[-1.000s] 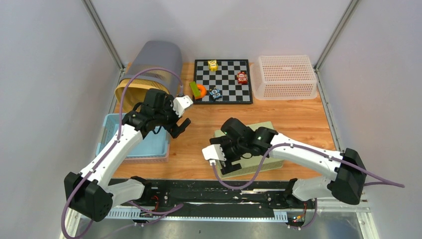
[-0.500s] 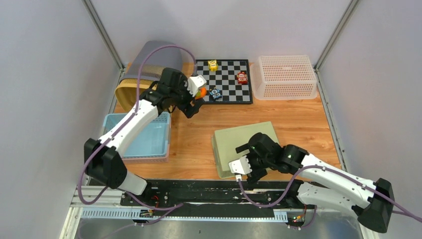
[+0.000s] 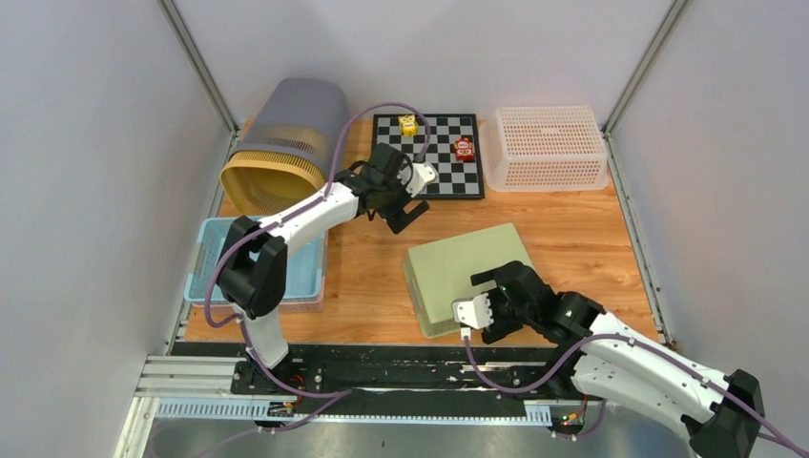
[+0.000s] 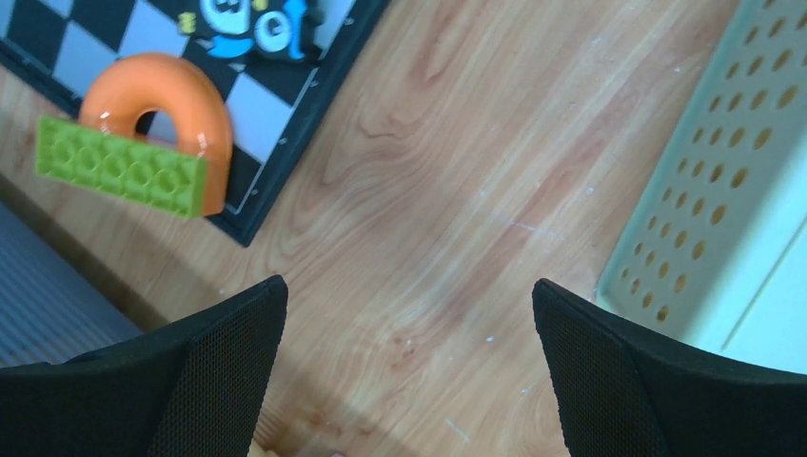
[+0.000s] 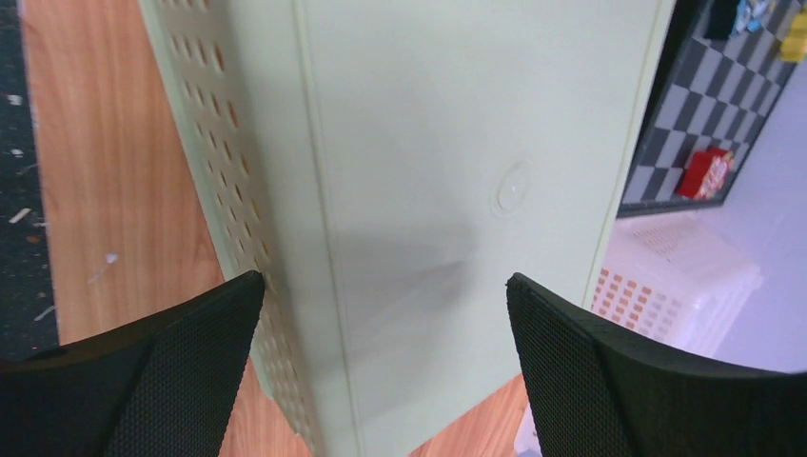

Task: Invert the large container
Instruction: Adjust the container at the center of the board.

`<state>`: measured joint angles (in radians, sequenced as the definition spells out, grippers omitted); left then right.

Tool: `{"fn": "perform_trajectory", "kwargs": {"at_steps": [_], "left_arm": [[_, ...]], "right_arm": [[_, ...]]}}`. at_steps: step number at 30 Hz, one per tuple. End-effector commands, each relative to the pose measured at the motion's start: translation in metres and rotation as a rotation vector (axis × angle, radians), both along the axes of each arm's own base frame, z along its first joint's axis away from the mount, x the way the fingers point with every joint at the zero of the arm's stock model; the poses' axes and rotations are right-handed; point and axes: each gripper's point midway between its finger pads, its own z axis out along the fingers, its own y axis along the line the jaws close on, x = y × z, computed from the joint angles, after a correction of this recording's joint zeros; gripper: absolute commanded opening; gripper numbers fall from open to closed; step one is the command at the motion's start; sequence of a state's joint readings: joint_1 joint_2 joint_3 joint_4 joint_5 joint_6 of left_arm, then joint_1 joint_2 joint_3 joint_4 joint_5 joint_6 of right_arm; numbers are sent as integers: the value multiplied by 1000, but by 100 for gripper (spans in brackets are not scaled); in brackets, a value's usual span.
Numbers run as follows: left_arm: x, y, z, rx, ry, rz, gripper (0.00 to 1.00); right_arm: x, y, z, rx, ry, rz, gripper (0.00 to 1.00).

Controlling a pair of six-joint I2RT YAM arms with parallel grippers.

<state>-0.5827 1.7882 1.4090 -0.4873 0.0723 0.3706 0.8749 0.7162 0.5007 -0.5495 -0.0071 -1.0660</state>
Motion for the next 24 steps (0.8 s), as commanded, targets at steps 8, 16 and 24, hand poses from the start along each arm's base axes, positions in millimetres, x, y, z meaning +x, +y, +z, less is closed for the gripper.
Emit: {"fn": "perform_trajectory", "kwargs": {"at_steps": [8, 16, 24], "left_arm": [[-10, -32, -29, 101, -16, -72, 100], [-44, -43, -35, 102, 53, -154, 100], [-87, -68, -38, 98, 108, -259, 100]], "right_arm": [[38, -27, 13, 71, -103, -212, 100], [85, -58, 15, 134, -116, -455, 100], [116, -84, 39, 242, -107, -632, 100]]}}
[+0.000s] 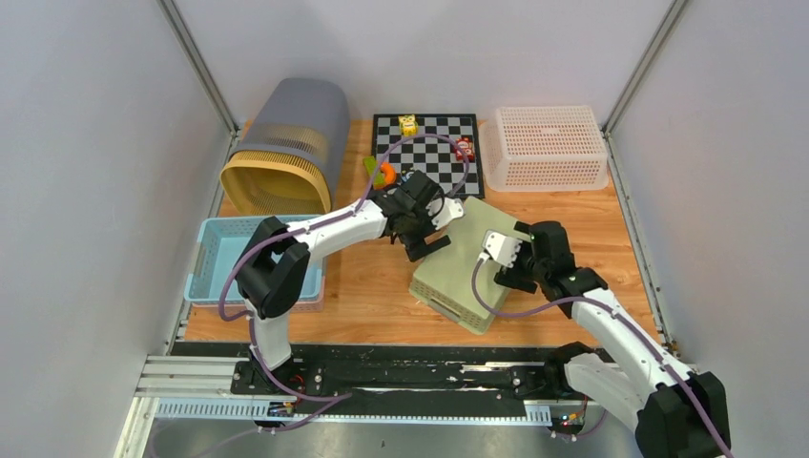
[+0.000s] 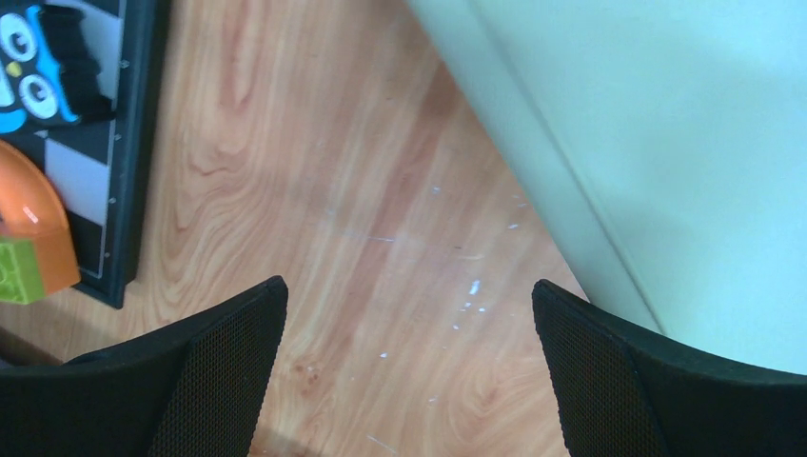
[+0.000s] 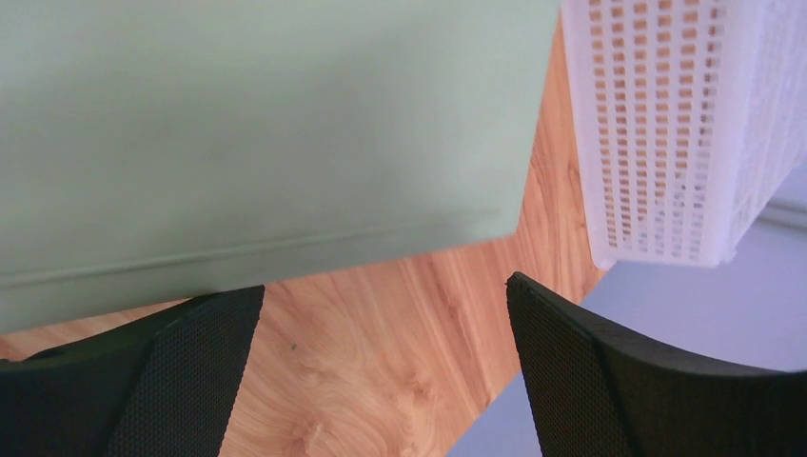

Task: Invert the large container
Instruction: Adjust the container at the center of the board.

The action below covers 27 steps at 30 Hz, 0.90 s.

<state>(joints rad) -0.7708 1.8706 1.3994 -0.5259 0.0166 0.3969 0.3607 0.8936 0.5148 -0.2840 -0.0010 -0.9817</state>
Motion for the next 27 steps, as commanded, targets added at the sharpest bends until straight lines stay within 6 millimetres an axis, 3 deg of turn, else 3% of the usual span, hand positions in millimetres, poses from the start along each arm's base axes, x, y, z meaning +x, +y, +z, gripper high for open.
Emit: {"fn": "perform_trajectory", "kwargs": {"at_steps": [1, 10, 14, 16, 20, 24, 27], "left_arm": [[-37, -20, 5, -30, 59, -90, 100], [-53, -60, 20, -98, 101, -101, 100], [-62, -73, 31, -168, 146, -127, 100], [-65, -74, 39, -186, 150, -136, 100], [-59, -61, 68, -213, 95, -133, 100], [-40, -22, 110, -284, 16, -72, 100], [-32, 15, 128, -304, -28, -28, 100]], "right_arm": [[25, -2, 38, 113, -96, -78, 100], [40, -50, 75, 116, -141, -341, 100], [39, -52, 103, 180, -162, -387, 100], [36, -37, 121, 264, -152, -345, 99], [25, 14, 141, 459, -92, -176, 99], [22, 57, 142, 452, -40, -62, 99], [26, 88, 133, 402, -34, 14, 99]]}}
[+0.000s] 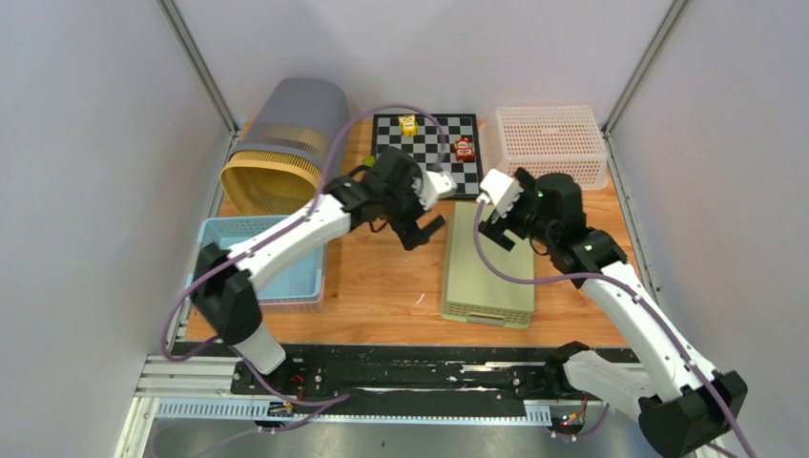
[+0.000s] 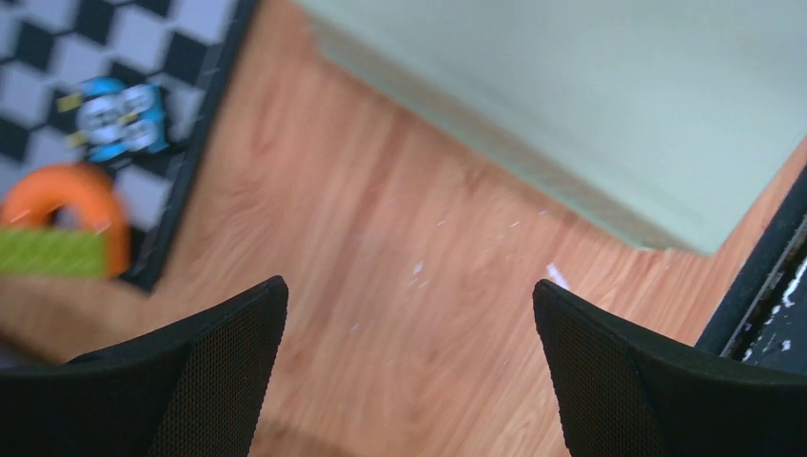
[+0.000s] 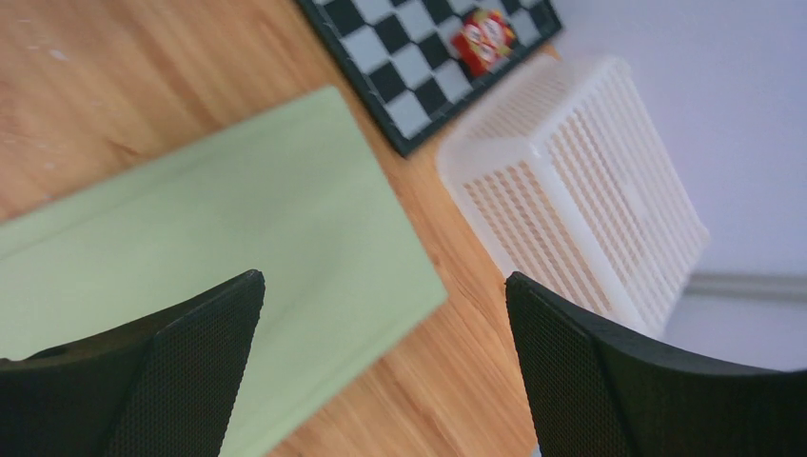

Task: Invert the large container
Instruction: Adjust the container at the center of the board, then move the container to the center of the board.

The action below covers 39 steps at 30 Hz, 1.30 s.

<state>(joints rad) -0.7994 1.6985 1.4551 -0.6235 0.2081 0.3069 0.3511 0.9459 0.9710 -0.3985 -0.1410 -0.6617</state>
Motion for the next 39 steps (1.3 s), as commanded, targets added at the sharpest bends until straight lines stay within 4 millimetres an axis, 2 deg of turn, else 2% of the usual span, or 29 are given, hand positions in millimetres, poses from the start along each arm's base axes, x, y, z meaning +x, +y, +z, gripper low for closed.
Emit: {"fn": "perform_trajectory", "kwargs": {"at_steps": [1, 8, 12, 15, 17, 20, 27, 39], "left_arm": [[11, 54, 51, -81, -96, 69, 100], [7, 130, 71, -131, -172, 183, 100], [-7, 149, 70, -112, -202, 160, 100], [-17, 154, 68, -115, -222, 146, 100], [-22, 155, 66, -126, -236, 136, 100], [-29, 156, 61, -124, -241, 109, 100], [-38, 155, 55, -131, -228, 72, 100], [-39, 155, 51, -139, -227, 81, 100]], "right_arm": [[-7, 51, -25, -29, 86, 132, 99], [-9, 123, -56, -82, 110, 313, 99], [-10, 149, -77, -105, 148, 355, 99], [-4, 154, -93, -128, 178, 313, 99], [1, 150, -104, -152, 201, 265, 99], [11, 133, -121, -237, 203, 180, 99], [3, 92, -152, -333, 283, 118, 99], [-4, 26, -158, -289, 339, -10, 99]]}}
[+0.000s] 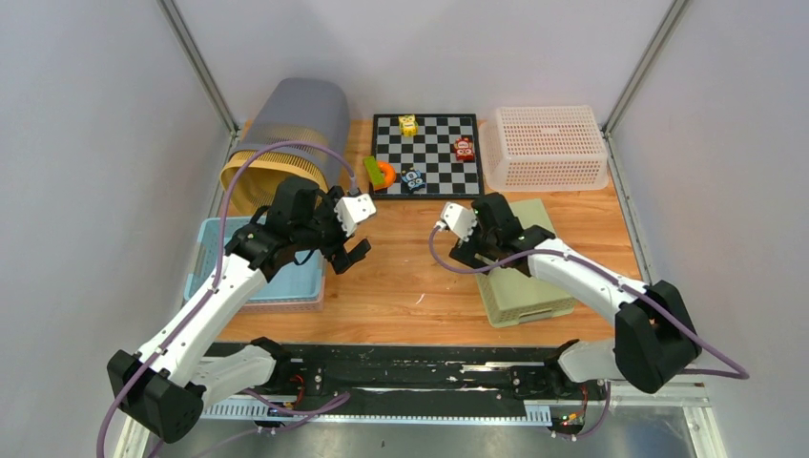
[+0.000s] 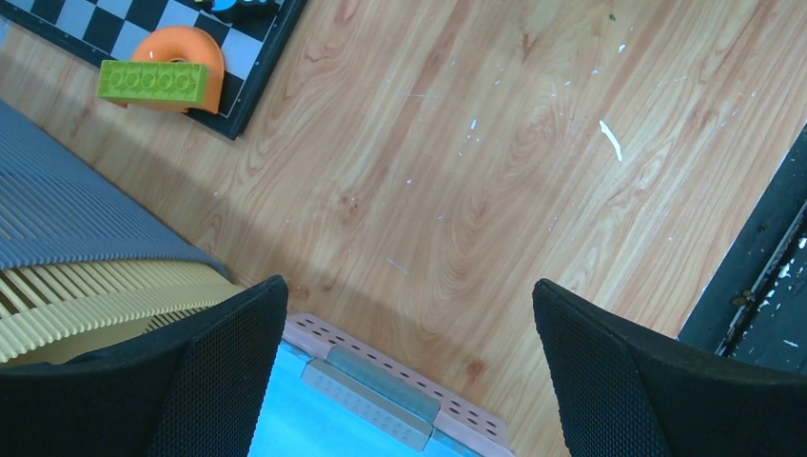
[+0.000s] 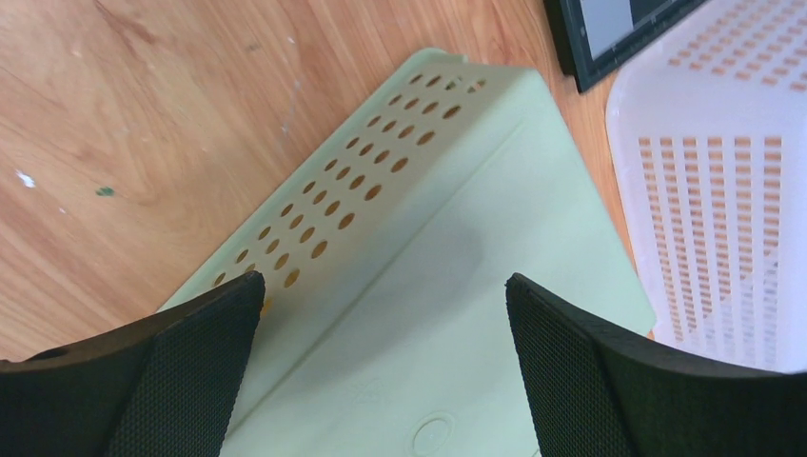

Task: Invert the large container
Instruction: Move the container to the center of the board.

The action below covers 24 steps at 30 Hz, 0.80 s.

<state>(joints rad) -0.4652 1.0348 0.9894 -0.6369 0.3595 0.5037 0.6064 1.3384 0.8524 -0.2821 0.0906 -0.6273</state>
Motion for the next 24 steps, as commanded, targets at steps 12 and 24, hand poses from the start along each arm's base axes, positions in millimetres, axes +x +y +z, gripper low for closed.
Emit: {"fn": "perform_trajectory", "kwargs": {"at_steps": [12, 24], "left_arm": [[0, -2, 3, -21, -20, -10, 100], [1, -2, 6, -27, -26, -7, 100]], "right_arm": [[5, -70, -26, 14, 100, -257, 96], [20, -121, -38, 3, 100, -574, 93]]}}
